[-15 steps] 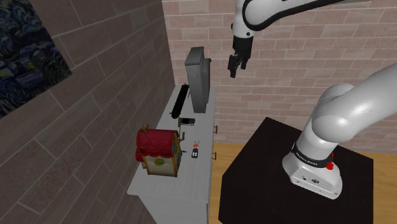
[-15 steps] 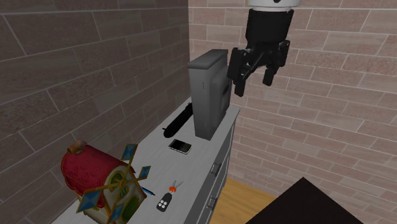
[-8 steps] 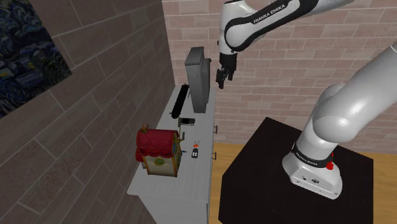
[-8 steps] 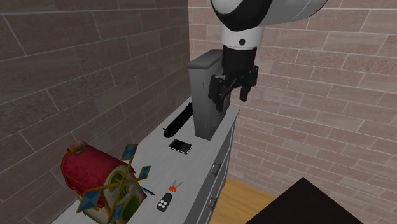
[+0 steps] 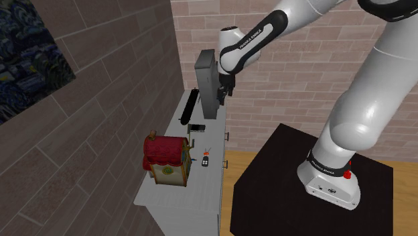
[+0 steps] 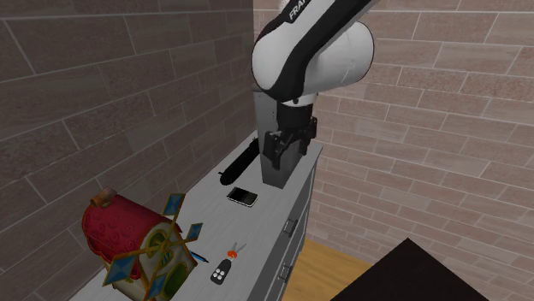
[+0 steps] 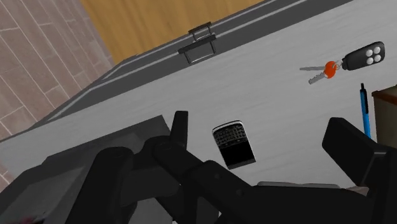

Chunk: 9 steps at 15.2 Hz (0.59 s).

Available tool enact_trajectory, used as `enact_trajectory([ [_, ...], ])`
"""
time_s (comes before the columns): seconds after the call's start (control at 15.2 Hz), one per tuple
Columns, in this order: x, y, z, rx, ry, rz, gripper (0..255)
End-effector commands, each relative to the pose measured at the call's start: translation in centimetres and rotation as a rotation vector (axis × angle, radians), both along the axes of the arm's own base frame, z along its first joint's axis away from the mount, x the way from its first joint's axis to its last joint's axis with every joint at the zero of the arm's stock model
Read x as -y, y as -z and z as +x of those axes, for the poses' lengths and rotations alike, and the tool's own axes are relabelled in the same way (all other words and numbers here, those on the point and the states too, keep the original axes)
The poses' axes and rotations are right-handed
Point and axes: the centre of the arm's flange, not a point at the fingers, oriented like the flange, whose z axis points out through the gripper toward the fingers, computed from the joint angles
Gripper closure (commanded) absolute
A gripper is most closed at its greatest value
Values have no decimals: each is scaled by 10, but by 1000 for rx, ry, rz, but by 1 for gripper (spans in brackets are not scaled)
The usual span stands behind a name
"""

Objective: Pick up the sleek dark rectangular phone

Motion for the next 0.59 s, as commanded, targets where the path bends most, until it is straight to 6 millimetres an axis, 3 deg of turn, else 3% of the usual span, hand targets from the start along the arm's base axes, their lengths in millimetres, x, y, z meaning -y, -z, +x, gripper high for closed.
enact_trajectory([
  [0.0,-3,21,17,-2,-20,2,0],
  [0.53,-16,106,79,-12,-95,13,0],
])
